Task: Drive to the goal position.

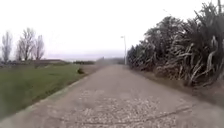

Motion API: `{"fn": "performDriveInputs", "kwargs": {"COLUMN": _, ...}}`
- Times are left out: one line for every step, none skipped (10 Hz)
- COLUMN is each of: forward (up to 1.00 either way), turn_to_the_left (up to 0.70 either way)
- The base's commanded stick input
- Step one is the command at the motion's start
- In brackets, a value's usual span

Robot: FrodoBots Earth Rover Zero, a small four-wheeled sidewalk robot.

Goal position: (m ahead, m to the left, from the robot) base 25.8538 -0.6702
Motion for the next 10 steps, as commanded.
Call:
{"fn": "performDriveInputs", "kwargs": {"forward": 0.85, "turn_to_the_left": -0.23}}
{"fn": "performDriveInputs", "kwargs": {"forward": 0.85, "turn_to_the_left": -0.20}}
{"fn": "performDriveInputs", "kwargs": {"forward": 0.85, "turn_to_the_left": -0.08}}
{"fn": "performDriveInputs", "kwargs": {"forward": 0.85, "turn_to_the_left": 0.00}}
{"fn": "performDriveInputs", "kwargs": {"forward": 0.85, "turn_to_the_left": 0.00}}
{"fn": "performDriveInputs", "kwargs": {"forward": 0.85, "turn_to_the_left": 0.00}}
{"fn": "performDriveInputs", "kwargs": {"forward": 0.85, "turn_to_the_left": 0.00}}
{"fn": "performDriveInputs", "kwargs": {"forward": 0.85, "turn_to_the_left": 0.00}}
{"fn": "performDriveInputs", "kwargs": {"forward": 0.85, "turn_to_the_left": -0.28}}
{"fn": "performDriveInputs", "kwargs": {"forward": 0.85, "turn_to_the_left": -0.32}}
